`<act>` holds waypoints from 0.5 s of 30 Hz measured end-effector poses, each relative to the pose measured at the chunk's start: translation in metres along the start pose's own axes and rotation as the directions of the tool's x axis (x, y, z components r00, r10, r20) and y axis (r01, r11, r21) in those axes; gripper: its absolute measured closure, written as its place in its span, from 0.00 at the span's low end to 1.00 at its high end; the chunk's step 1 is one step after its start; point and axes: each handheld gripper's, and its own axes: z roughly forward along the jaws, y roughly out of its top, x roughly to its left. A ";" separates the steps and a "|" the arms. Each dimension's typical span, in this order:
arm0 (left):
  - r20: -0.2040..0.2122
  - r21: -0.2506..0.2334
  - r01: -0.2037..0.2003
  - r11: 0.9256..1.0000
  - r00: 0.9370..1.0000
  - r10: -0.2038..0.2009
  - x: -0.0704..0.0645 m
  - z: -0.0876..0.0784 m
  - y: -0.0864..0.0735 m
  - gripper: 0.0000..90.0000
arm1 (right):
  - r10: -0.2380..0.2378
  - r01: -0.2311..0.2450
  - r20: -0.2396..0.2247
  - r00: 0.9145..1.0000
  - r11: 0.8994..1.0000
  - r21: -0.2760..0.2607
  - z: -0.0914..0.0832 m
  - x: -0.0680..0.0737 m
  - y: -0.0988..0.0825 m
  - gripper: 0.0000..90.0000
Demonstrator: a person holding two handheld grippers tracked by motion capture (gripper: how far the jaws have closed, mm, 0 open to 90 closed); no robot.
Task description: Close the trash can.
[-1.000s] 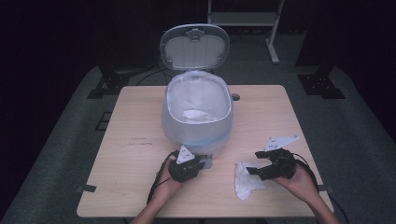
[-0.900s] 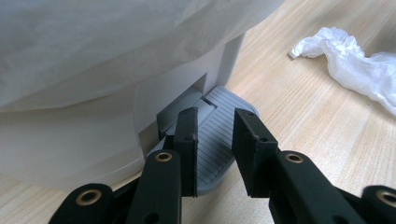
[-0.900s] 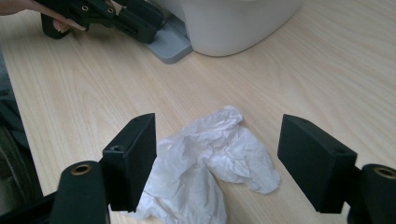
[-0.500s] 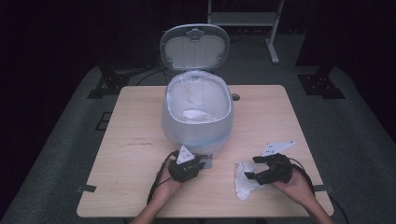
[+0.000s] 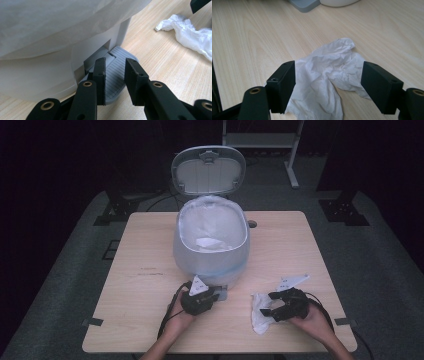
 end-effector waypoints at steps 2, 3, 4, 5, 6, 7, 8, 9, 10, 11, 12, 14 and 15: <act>0.000 0.000 0.000 1.000 1.000 0.000 0.000 0.000 0.000 0.79 | 0.004 -0.004 -0.002 1.000 1.000 0.000 0.002 -0.001 -0.002 0.30; 0.000 0.000 0.000 1.000 1.000 0.000 0.000 0.000 0.000 0.79 | 0.007 -0.007 -0.004 1.000 1.000 0.002 0.003 -0.002 -0.003 0.30; 0.000 0.001 0.000 1.000 1.000 0.000 0.000 0.000 0.000 0.79 | 0.003 -0.003 -0.001 1.000 1.000 0.006 0.005 -0.002 -0.004 0.30; 0.000 0.001 0.000 1.000 1.000 0.000 0.000 0.000 0.000 0.79 | -0.001 0.001 0.001 1.000 1.000 0.009 0.006 -0.002 -0.005 0.30; 0.000 0.000 0.000 1.000 1.000 0.000 0.000 0.000 0.000 0.79 | 0.001 -0.001 0.001 1.000 1.000 0.016 0.008 -0.002 -0.006 0.30; 0.000 0.001 0.000 1.000 1.000 0.000 0.000 0.000 0.000 0.79 | -0.003 0.003 0.004 1.000 1.000 0.019 0.009 -0.002 -0.006 0.30; 0.000 0.001 0.000 1.000 1.000 0.000 0.000 0.000 0.000 0.79 | -0.003 0.003 0.004 1.000 1.000 0.019 0.009 -0.002 -0.006 0.30; 0.000 0.001 0.000 1.000 1.000 0.000 0.000 0.000 0.000 0.79 | -0.010 0.009 0.008 1.000 1.000 0.029 0.010 -0.001 -0.007 0.30; 0.000 0.001 0.000 1.000 1.000 0.000 0.000 0.000 0.000 0.79 | -0.013 0.013 0.012 1.000 0.999 0.033 0.011 -0.001 -0.007 0.32; 0.000 0.000 0.000 1.000 1.000 0.000 0.000 0.000 0.000 0.79 | -0.014 0.014 0.013 1.000 0.999 0.035 0.012 -0.001 -0.008 0.33; 0.000 0.000 0.000 1.000 1.000 0.000 0.000 0.000 0.000 0.79 | -0.014 0.014 0.013 1.000 0.999 0.035 0.012 -0.001 -0.008 0.33; 0.001 0.000 0.000 1.000 1.000 0.000 0.000 0.000 0.000 0.79 | -0.022 0.021 0.016 1.000 0.999 0.040 0.013 -0.001 -0.008 0.35; 0.000 0.001 0.000 1.000 1.000 0.000 0.000 0.000 0.000 0.79 | -0.021 0.020 0.019 1.000 0.999 0.046 0.014 -0.001 -0.009 0.37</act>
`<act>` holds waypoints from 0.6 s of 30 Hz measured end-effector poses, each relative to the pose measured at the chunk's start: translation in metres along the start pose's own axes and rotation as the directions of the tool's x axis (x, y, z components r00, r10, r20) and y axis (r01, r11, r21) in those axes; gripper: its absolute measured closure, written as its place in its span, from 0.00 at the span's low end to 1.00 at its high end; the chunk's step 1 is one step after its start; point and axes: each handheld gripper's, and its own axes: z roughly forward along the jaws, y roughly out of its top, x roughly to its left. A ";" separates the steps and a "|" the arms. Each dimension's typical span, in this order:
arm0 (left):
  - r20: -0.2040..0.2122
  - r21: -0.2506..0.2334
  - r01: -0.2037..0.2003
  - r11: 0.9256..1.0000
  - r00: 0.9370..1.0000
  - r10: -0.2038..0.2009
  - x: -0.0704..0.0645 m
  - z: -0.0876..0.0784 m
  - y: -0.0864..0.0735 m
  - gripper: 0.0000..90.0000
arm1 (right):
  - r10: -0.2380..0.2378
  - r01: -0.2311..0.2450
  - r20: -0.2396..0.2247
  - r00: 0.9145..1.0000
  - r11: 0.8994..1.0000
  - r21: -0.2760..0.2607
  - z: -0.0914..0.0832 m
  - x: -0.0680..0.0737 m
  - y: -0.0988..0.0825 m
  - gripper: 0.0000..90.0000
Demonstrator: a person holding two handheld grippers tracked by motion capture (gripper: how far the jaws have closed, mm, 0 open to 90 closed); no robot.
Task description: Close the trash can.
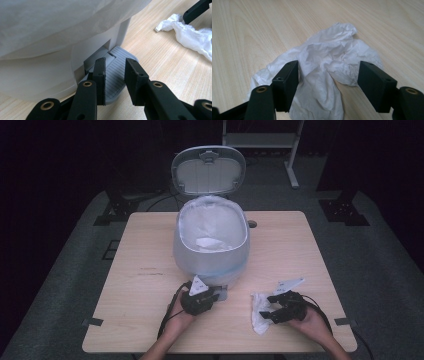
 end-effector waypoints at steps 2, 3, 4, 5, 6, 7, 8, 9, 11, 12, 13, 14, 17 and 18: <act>0.000 -0.001 0.000 1.000 1.000 0.000 0.000 0.000 0.000 0.79 | -0.003 0.003 0.003 1.000 1.000 0.002 0.001 0.000 0.000 0.38; 0.000 -0.001 0.000 1.000 1.000 0.000 0.000 0.000 0.000 0.79 | -0.003 0.003 0.002 1.000 1.000 0.007 0.001 0.000 -0.001 0.39; 0.000 -0.001 0.000 1.000 1.000 0.000 0.000 0.000 0.000 0.79 | -0.004 0.004 0.004 1.000 1.000 0.008 0.001 0.000 -0.001 0.40; 0.000 -0.001 0.000 1.000 1.000 0.000 0.000 0.000 0.000 0.79 | -0.005 0.005 0.006 1.000 1.000 0.008 0.001 0.000 -0.001 0.42; -0.001 -0.001 0.000 1.000 1.000 0.000 0.000 0.000 0.000 0.79 | -0.006 0.006 0.002 1.000 1.000 0.007 0.000 0.000 -0.001 0.45; -0.001 -0.001 0.000 1.000 1.000 0.000 0.000 0.000 0.000 0.79 | -0.006 0.006 0.002 1.000 1.000 0.007 0.000 0.000 -0.001 0.45; -0.001 -0.002 -0.001 1.000 1.000 0.001 0.000 0.000 0.000 0.79 | -0.022 0.022 0.011 1.000 1.000 0.006 0.000 0.001 -0.002 0.50; -0.001 -0.002 -0.001 1.000 1.000 0.001 0.000 0.000 0.000 0.79 | -0.022 0.022 0.011 1.000 1.000 0.006 0.000 0.001 -0.002 0.50; -0.001 -0.002 -0.001 1.000 1.000 0.001 0.000 0.000 0.000 0.79 | -0.027 0.027 0.019 0.999 1.000 0.009 0.000 0.002 -0.002 0.54; -0.001 -0.002 -0.001 1.000 1.000 0.001 0.000 0.000 0.000 0.79 | -0.035 0.035 0.022 0.999 0.999 0.011 -0.001 0.002 -0.002 0.57; -0.001 -0.002 -0.001 1.000 1.000 0.001 0.000 0.000 0.000 0.79 | -0.035 0.035 0.022 0.999 0.999 0.011 -0.001 0.002 -0.002 0.57; -0.001 -0.002 -0.001 1.000 1.000 0.001 0.000 0.000 0.000 0.79 | -0.040 0.040 0.026 0.999 0.999 0.015 -0.001 0.003 -0.002 0.60; -0.001 -0.002 -0.001 1.000 1.000 0.001 0.000 0.000 0.000 0.79 | -0.052 0.051 0.029 0.998 0.998 0.022 -0.002 0.003 -0.001 0.64; -0.001 -0.001 -0.001 1.000 1.000 0.001 0.000 0.000 0.000 0.79 | -0.053 0.052 0.028 0.998 0.998 0.023 -0.002 0.003 -0.001 0.67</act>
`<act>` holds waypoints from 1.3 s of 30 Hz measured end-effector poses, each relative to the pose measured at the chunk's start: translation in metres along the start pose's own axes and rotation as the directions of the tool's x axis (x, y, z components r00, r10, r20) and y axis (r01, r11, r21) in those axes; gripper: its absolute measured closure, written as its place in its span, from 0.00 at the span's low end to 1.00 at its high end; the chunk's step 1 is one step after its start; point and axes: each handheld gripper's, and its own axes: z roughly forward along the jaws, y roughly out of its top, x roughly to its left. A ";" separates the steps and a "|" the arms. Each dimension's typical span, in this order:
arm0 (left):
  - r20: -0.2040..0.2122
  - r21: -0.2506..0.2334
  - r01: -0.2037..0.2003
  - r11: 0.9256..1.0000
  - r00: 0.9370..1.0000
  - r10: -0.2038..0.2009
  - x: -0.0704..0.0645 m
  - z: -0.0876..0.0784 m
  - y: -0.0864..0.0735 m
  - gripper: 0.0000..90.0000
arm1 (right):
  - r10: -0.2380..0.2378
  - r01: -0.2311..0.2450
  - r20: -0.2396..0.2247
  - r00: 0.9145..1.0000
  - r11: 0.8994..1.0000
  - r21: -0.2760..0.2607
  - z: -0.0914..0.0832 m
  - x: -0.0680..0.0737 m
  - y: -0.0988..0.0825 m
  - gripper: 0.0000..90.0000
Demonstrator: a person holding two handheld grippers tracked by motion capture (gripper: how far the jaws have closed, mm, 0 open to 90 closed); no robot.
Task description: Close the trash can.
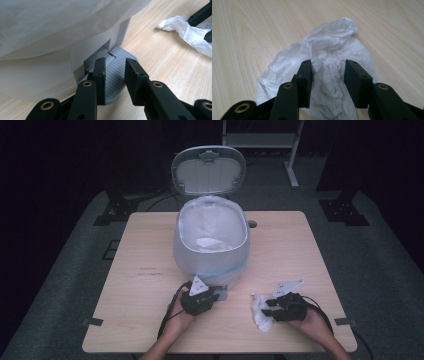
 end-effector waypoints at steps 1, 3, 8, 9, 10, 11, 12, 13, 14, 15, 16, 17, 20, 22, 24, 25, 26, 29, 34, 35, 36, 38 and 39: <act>0.000 0.000 0.000 1.000 1.000 0.000 0.000 0.000 0.000 0.79 | -0.001 0.001 -0.001 1.000 1.000 -0.001 0.000 0.000 0.000 0.68; 0.000 0.000 0.001 1.000 1.000 -0.001 0.000 0.000 0.000 0.79 | 0.001 -0.001 -0.002 1.000 1.000 0.000 0.000 0.000 0.000 0.69; 0.000 0.000 0.000 1.000 1.000 0.000 0.000 0.000 0.000 0.79 | 0.004 -0.004 -0.005 1.000 1.000 0.005 -0.001 -0.001 0.000 0.77; 0.000 0.000 0.000 1.000 1.000 0.000 0.000 0.000 0.000 0.79 | 0.012 -0.012 -0.007 1.000 1.000 0.003 -0.001 -0.002 -0.001 0.78; 0.000 0.000 0.000 1.000 1.000 0.000 0.000 0.000 0.000 0.79 | 0.014 -0.014 -0.007 1.000 1.000 0.003 -0.001 -0.002 -0.001 0.80; 0.000 0.000 0.001 1.000 1.000 -0.001 0.000 0.000 0.000 0.79 | 0.015 -0.015 -0.008 1.000 1.000 0.002 -0.001 -0.002 -0.001 0.81; 0.000 0.000 0.002 1.000 1.000 -0.002 0.000 0.000 0.000 0.79 | 0.019 -0.019 -0.013 1.000 1.000 0.001 -0.002 -0.003 -0.001 0.83; 0.001 0.000 0.002 1.000 1.000 -0.002 0.000 0.000 0.000 0.79 | 0.022 -0.022 -0.019 1.000 1.000 0.002 -0.002 -0.003 -0.001 0.85; 0.000 0.000 0.002 1.000 1.000 -0.002 0.000 0.000 0.000 0.79 | 0.023 -0.023 -0.021 1.000 1.000 0.003 -0.002 -0.004 -0.001 0.87; 0.000 -0.001 0.002 1.000 1.000 -0.002 0.000 0.000 0.000 0.79 | 0.028 -0.028 -0.025 0.999 1.000 0.006 -0.002 -0.004 -0.001 0.89; 0.000 0.000 0.002 1.000 1.000 -0.002 0.000 0.000 0.000 0.79 | 0.030 -0.030 -0.026 0.999 1.000 0.007 -0.002 -0.005 -0.001 0.90; 0.001 0.000 0.002 1.000 1.000 -0.002 0.000 0.000 0.000 0.79 | 0.032 -0.032 -0.030 0.999 0.999 0.007 -0.002 -0.005 -0.002 0.90; 0.000 0.000 0.002 1.000 1.000 -0.002 0.000 0.000 0.000 0.79 | 0.049 -0.049 -0.041 0.998 0.999 0.006 -0.003 -0.007 -0.002 0.91; 0.001 0.000 0.002 1.000 1.000 -0.002 0.000 0.000 0.000 0.79 | 0.059 -0.058 -0.048 0.997 0.998 0.003 -0.003 -0.008 -0.003 0.92; 0.000 0.000 0.002 1.000 1.000 -0.002 0.000 0.000 0.000 0.79 | 0.071 -0.071 -0.054 0.996 0.997 -0.003 -0.006 -0.009 -0.003 0.93; 0.000 -0.001 0.002 1.000 1.000 -0.002 0.000 0.000 0.000 0.79 | 0.074 -0.075 -0.055 0.996 0.997 -0.009 -0.007 -0.010 -0.003 0.93; 0.000 -0.001 0.002 1.000 1.000 -0.002 0.000 0.000 0.000 0.79 | 0.079 -0.080 -0.059 0.995 0.997 -0.014 -0.009 -0.010 -0.003 0.93; 0.001 0.000 0.003 1.000 1.000 -0.003 0.000 0.000 0.000 0.79 | 0.090 -0.092 -0.065 0.994 0.995 -0.031 -0.013 -0.012 -0.002 0.93; 0.001 0.001 0.003 1.000 1.000 -0.003 0.000 0.000 0.000 0.79 | 0.099 -0.102 -0.064 0.993 0.994 -0.047 -0.020 -0.015 -0.001 0.94; 0.001 0.001 0.003 1.000 1.000 -0.003 0.000 0.000 0.000 0.79 | 0.100 -0.104 -0.065 0.993 0.993 -0.048 -0.020 -0.015 -0.001 0.94; 0.001 0.002 0.002 1.000 1.000 -0.002 0.000 0.000 0.000 0.79 | 0.100 -0.103 -0.064 0.993 0.993 -0.049 -0.021 -0.015 0.000 0.94; 0.001 0.001 0.003 1.000 1.000 -0.003 0.000 0.000 0.000 0.79 | 0.102 -0.105 -0.063 0.993 0.993 -0.052 -0.023 -0.015 0.000 0.94; 0.001 0.001 0.003 1.000 1.000 -0.003 0.000 0.000 0.000 0.79 | 0.103 -0.106 -0.065 0.993 0.993 -0.057 -0.024 -0.016 0.001 0.94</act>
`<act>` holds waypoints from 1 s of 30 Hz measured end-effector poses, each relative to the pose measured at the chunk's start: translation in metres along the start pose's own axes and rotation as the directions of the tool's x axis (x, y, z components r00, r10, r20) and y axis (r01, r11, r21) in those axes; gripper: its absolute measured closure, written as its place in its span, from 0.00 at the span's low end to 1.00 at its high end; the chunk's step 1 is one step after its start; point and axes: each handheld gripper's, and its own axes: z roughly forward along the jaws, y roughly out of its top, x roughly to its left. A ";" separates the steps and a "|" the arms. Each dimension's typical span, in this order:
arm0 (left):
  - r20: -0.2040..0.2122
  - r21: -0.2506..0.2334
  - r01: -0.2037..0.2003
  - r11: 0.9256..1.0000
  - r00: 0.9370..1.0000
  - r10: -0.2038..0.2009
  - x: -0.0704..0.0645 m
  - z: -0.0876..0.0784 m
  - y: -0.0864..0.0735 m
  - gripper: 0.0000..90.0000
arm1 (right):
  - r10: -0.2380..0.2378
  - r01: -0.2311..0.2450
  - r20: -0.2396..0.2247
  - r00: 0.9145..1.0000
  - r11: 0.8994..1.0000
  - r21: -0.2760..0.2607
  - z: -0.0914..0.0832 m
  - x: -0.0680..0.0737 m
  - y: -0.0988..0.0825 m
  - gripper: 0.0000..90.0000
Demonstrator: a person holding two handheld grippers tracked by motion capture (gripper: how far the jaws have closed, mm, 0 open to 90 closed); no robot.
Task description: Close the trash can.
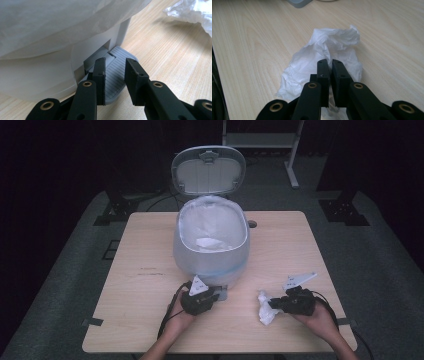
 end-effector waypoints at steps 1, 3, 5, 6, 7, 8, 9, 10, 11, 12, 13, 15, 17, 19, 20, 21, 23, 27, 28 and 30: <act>0.000 0.000 0.000 1.000 1.000 0.000 0.000 0.000 0.000 0.79 | 0.001 -0.001 0.001 1.000 1.000 -0.001 -0.001 0.000 0.000 0.94; 0.000 0.000 0.000 1.000 1.000 0.000 0.000 0.000 0.000 0.79 | 0.003 -0.003 -0.003 1.000 1.000 -0.010 -0.003 -0.001 0.001 0.94; 0.001 0.000 0.000 1.000 1.000 0.000 0.000 0.000 0.000 0.78 | 0.007 -0.007 -0.001 1.000 1.000 -0.016 -0.005 -0.001 0.002 0.94; 0.002 0.000 0.001 1.000 1.000 -0.001 0.000 0.000 0.000 0.78 | 0.009 -0.009 -0.002 1.000 1.000 -0.020 -0.007 -0.001 0.002 0.94; 0.001 0.000 0.001 1.000 1.000 -0.001 0.000 0.000 0.000 0.78 | 0.012 -0.012 -0.001 1.000 1.000 -0.023 -0.008 -0.001 0.002 0.94; 0.001 0.000 0.001 1.000 1.000 -0.001 0.000 0.000 0.000 0.78 | 0.012 -0.012 0.001 1.000 1.000 -0.027 -0.009 -0.001 0.003 0.94; 0.001 0.000 0.000 1.000 1.000 0.000 0.000 0.000 0.000 0.78 | 0.015 -0.015 -0.001 1.000 0.999 -0.031 -0.010 -0.002 0.003 0.94; 0.001 0.000 0.000 1.000 1.000 0.000 0.000 0.000 0.000 0.78 | 0.015 -0.015 -0.001 1.000 0.999 -0.031 -0.010 -0.002 0.003 0.94; 0.002 0.000 0.000 1.000 1.000 0.000 0.000 0.000 0.000 0.78 | 0.021 -0.021 -0.006 1.000 0.999 -0.043 -0.013 -0.002 0.004 0.94; 0.002 0.000 0.000 1.000 1.000 0.000 0.000 0.000 0.000 0.78 | 0.024 -0.024 -0.006 1.000 0.999 -0.045 -0.014 -0.003 0.004 0.94; 0.002 0.000 0.000 1.000 1.000 0.000 0.000 0.000 0.000 0.78 | 0.025 -0.025 -0.009 1.000 0.999 -0.048 -0.015 -0.003 0.004 0.94; 0.002 0.000 0.000 1.000 1.000 0.000 0.000 0.000 0.000 0.78 | 0.029 -0.030 -0.013 0.999 0.998 -0.052 -0.016 -0.003 0.005 0.94; 0.001 0.000 0.000 1.000 1.000 0.000 0.000 0.000 0.000 0.78 | 0.029 -0.029 -0.012 1.000 0.998 -0.052 -0.017 -0.003 0.006 0.94; 0.001 0.000 0.000 1.000 1.000 0.000 0.000 0.000 0.000 0.78 | 0.030 -0.030 -0.012 0.999 0.998 -0.058 -0.018 -0.003 0.007 0.94; 0.001 0.000 0.000 1.000 1.000 0.000 0.000 0.000 0.000 0.78 | 0.030 -0.030 -0.012 0.999 0.998 -0.058 -0.018 -0.003 0.007 0.94; 0.002 0.000 0.000 1.000 1.000 0.000 0.000 0.000 0.000 0.78 | 0.031 -0.031 -0.014 0.999 0.998 -0.061 -0.020 -0.004 0.007 0.94; 0.002 0.000 0.001 1.000 1.000 -0.001 0.000 0.000 0.000 0.78 | 0.035 -0.036 -0.014 0.999 0.997 -0.063 -0.021 -0.004 0.008 0.94; 0.002 0.000 0.001 1.000 1.000 -0.001 0.000 0.000 0.000 0.78 | 0.036 -0.037 -0.014 0.999 0.997 -0.071 -0.024 -0.005 0.009 0.94; 0.002 0.000 0.001 1.000 1.000 -0.001 0.000 0.000 0.000 0.78 | 0.040 -0.041 -0.015 0.999 0.996 -0.075 -0.026 -0.005 0.010 0.94; 0.002 0.000 0.000 1.000 1.000 0.000 0.000 0.000 0.000 0.78 | 0.039 -0.040 -0.013 0.999 0.996 -0.080 -0.028 -0.005 0.011 0.94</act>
